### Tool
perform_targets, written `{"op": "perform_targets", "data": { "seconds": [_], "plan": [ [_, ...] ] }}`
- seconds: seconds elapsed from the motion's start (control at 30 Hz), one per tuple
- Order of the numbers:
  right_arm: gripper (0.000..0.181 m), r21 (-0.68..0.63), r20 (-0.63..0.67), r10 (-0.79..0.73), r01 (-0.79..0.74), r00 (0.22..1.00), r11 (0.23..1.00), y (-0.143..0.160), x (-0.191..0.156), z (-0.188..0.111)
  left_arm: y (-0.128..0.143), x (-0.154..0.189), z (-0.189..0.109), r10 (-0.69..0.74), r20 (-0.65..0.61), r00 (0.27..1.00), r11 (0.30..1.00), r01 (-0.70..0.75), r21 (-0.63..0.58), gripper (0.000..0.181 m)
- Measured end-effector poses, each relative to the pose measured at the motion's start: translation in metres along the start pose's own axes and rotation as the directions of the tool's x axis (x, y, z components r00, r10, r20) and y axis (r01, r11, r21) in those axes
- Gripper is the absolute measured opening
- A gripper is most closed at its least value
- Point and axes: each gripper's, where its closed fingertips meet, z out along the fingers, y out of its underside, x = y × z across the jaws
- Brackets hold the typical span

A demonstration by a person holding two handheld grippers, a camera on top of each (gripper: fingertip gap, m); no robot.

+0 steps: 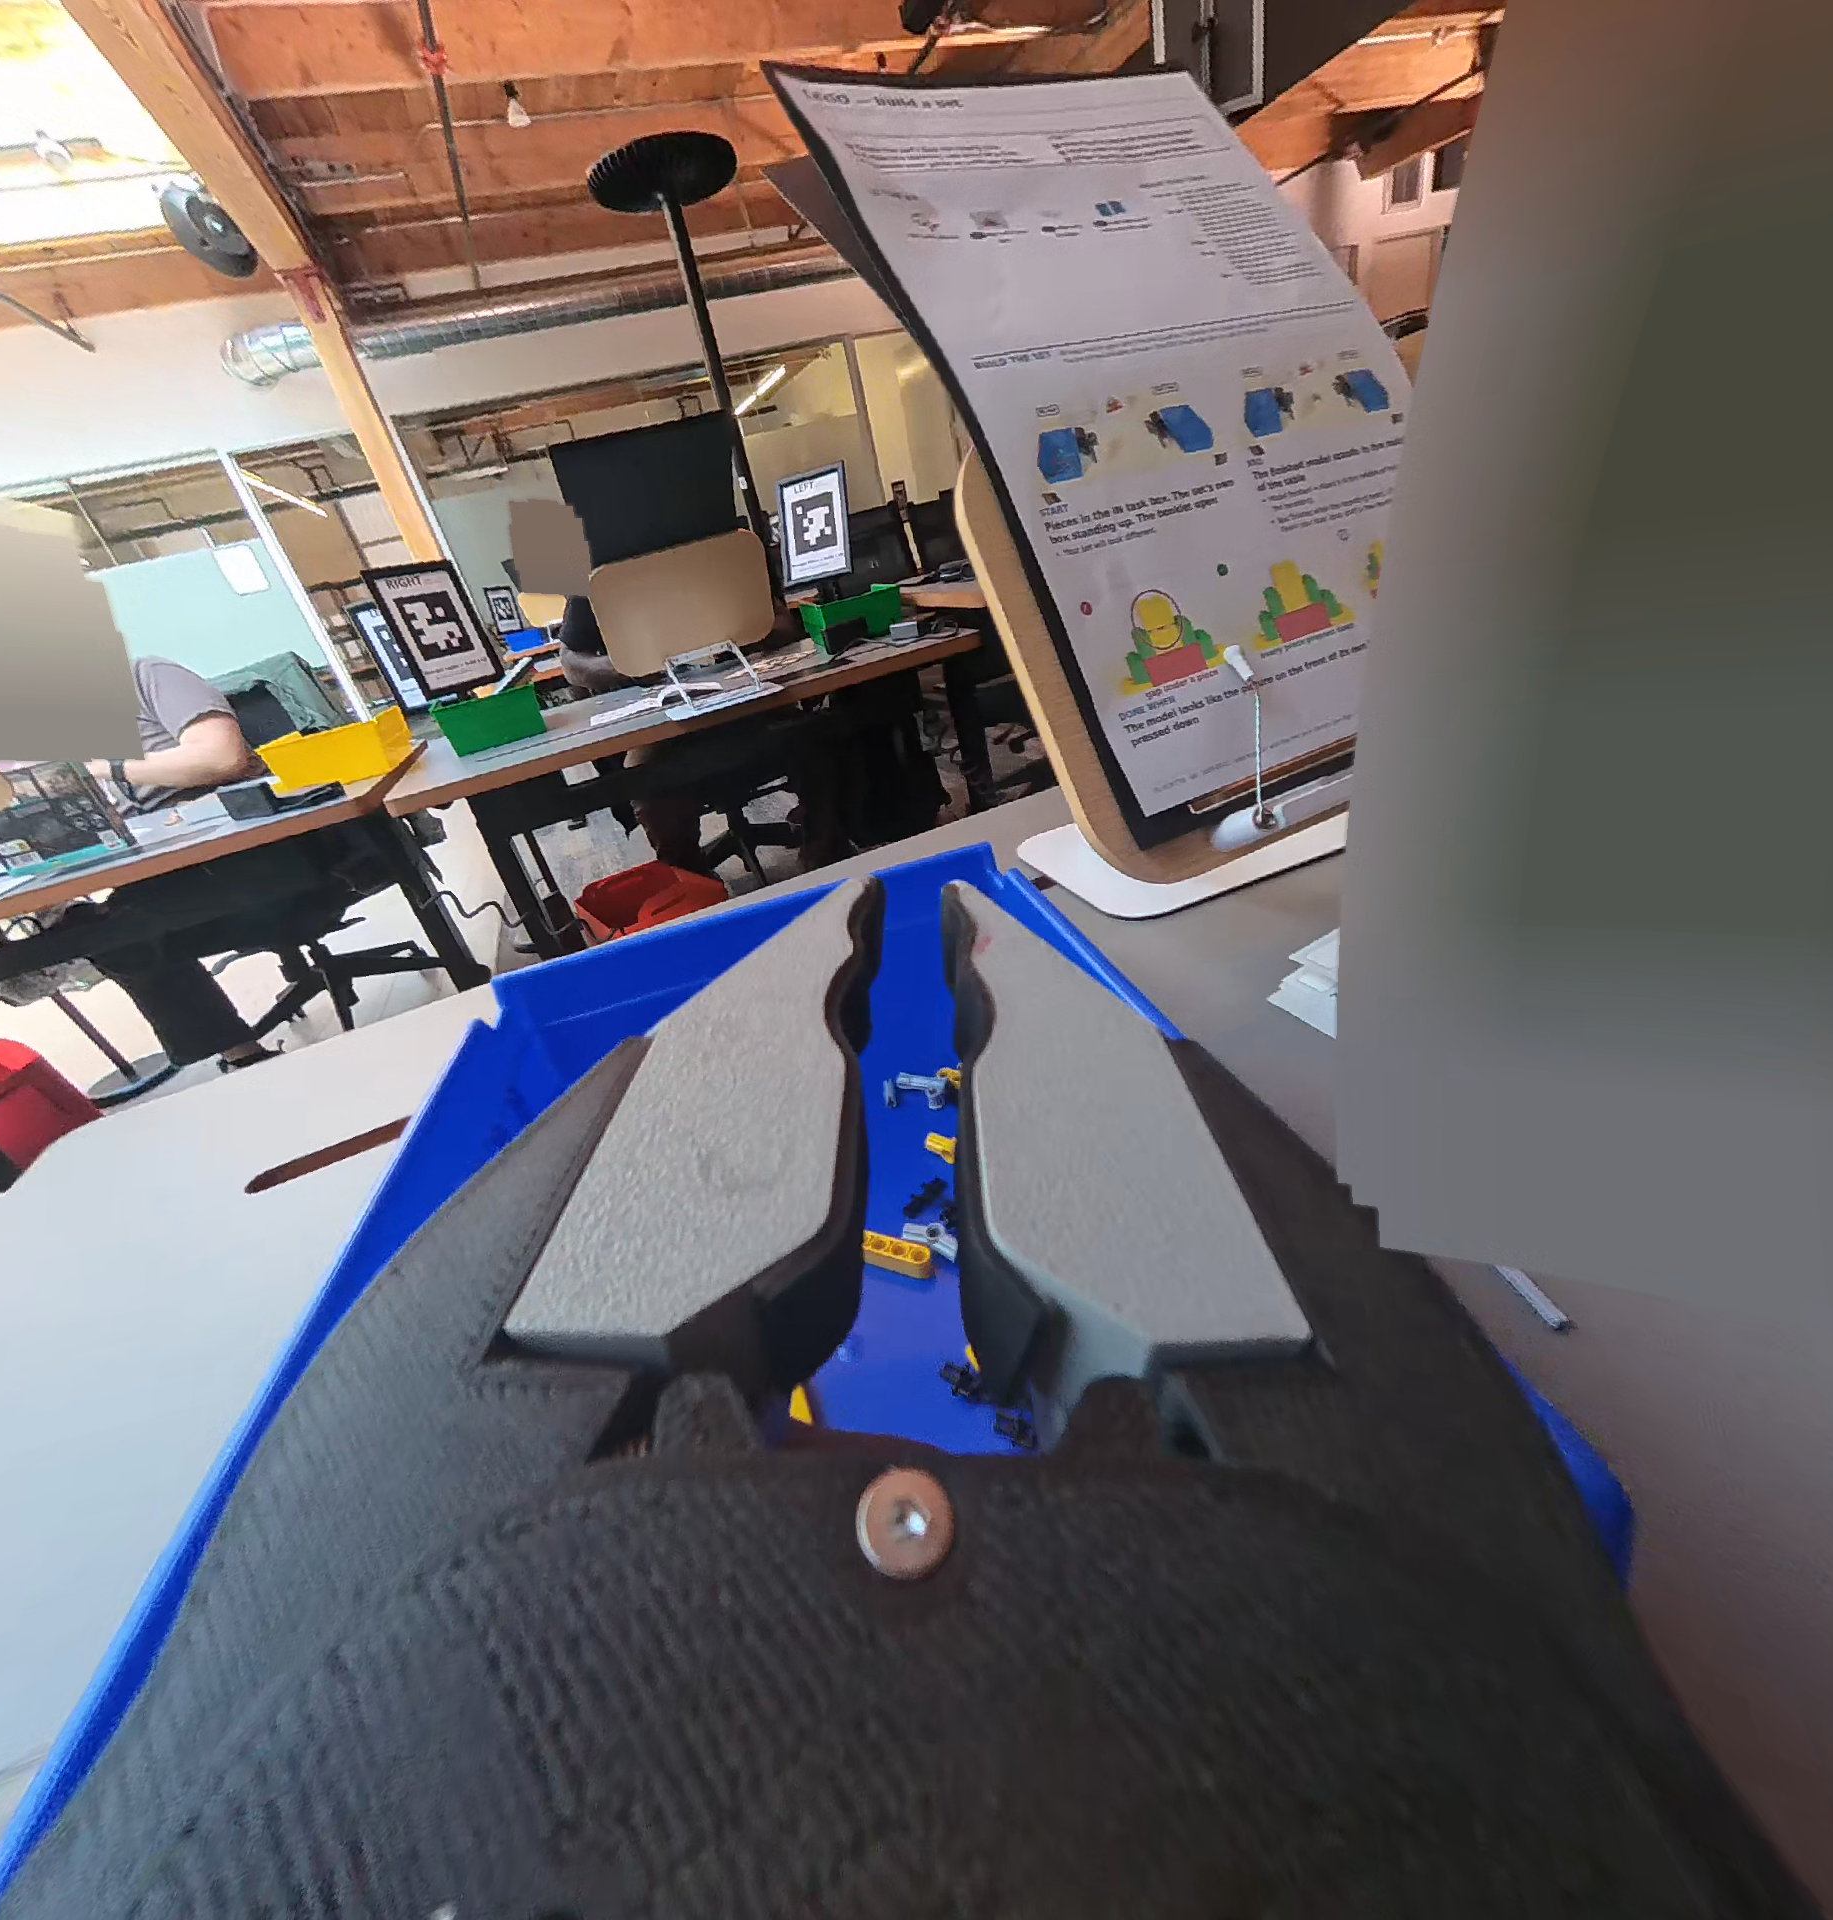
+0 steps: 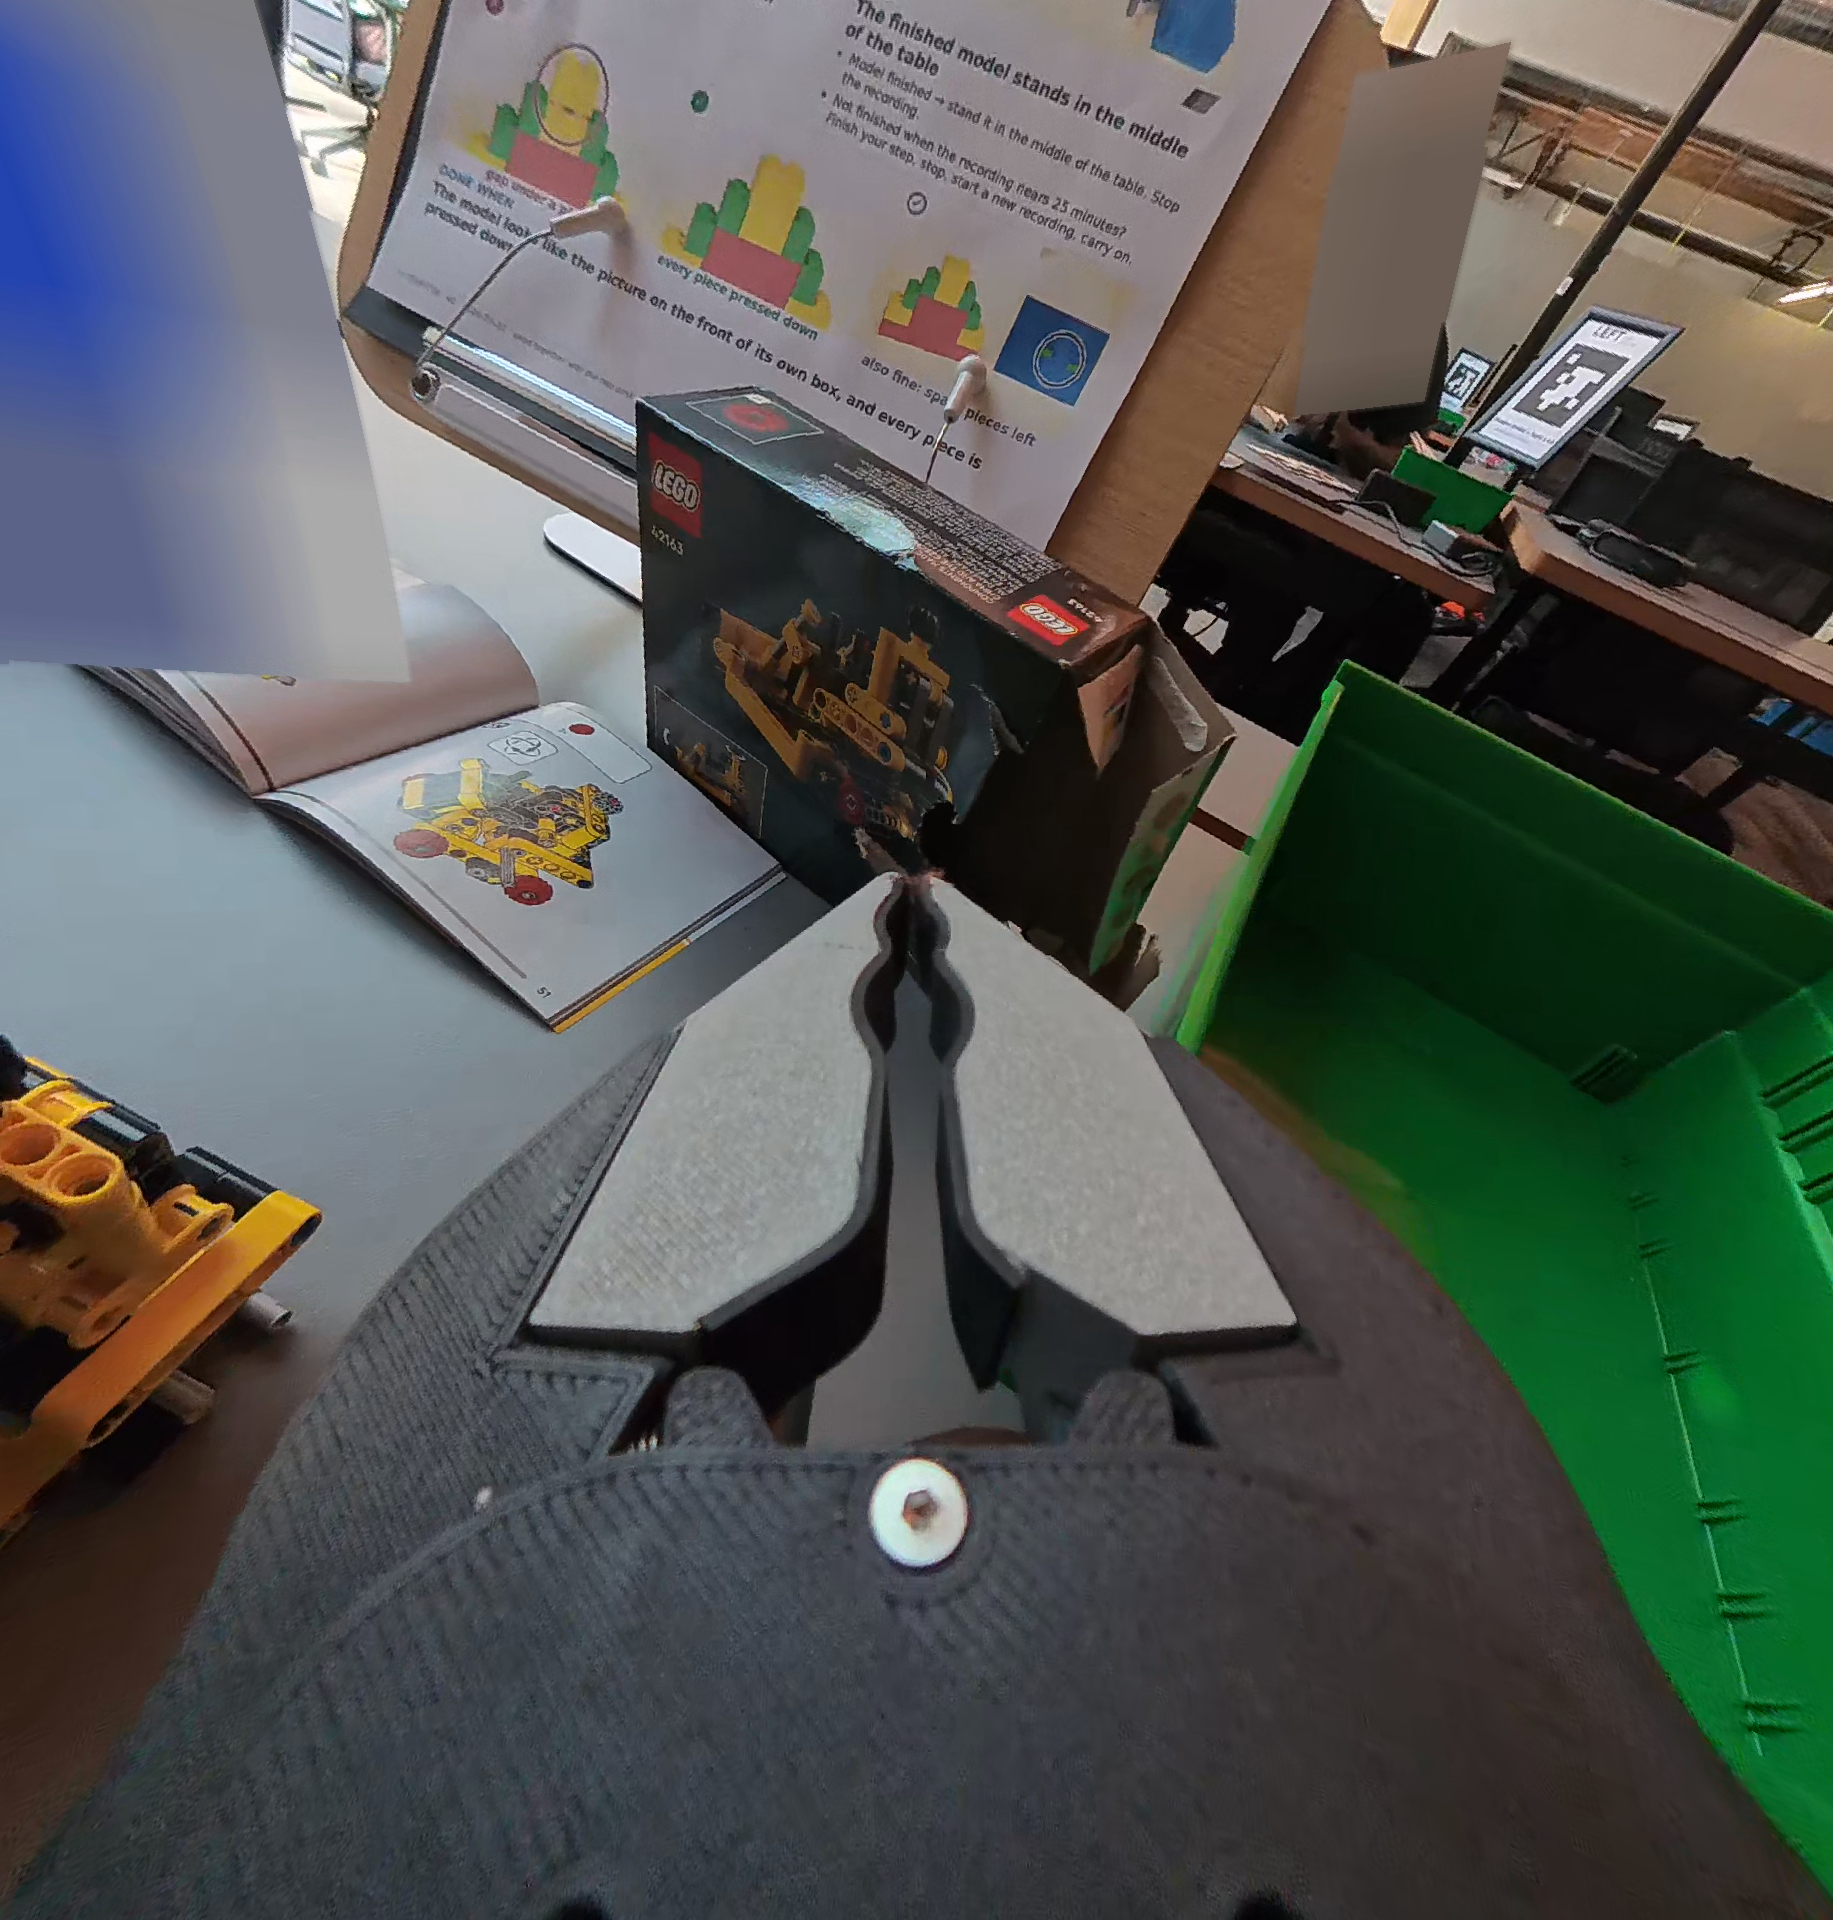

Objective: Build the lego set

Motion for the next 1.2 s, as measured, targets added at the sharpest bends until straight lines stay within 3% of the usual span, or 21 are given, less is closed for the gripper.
{"op": "perform_targets", "data": {
  "seconds": [0.03,0.6,0.73,0.93,1.2],
  "plan": [
    [0.000,0.000,-0.002,-0.001,0.001,1.000,1.000,0.000,0.000,0.000,0.000,0.002,0.000,0.015,-0.001,1.000,1.000,-0.015,-0.001,0.007],
    [0.000,-0.030,-0.008,0.019,-0.019,1.000,0.999,0.009,0.007,0.005,-0.001,0.007,0.001,0.033,0.008,0.999,0.999,-0.033,-0.005,0.008],
    [0.000,-0.027,-0.007,0.022,-0.022,1.000,0.999,0.009,0.008,0.004,-0.001,-0.014,-0.005,0.059,0.112,0.992,0.997,-0.053,-0.058,0.008],
    [0.000,0.011,-0.014,-0.008,0.008,1.000,1.000,0.000,0.004,-0.001,-0.025,-0.048,-0.031,-0.053,0.205,0.977,0.998,0.045,0.039,0.000],
    [0.000,-0.015,-0.109,-0.047,0.045,0.993,0.999,0.003,0.014,-0.009,0.004,-0.047,-0.018,-0.059,0.236,0.970,0.991,0.086,-0.106,0.000]
  ]
}}
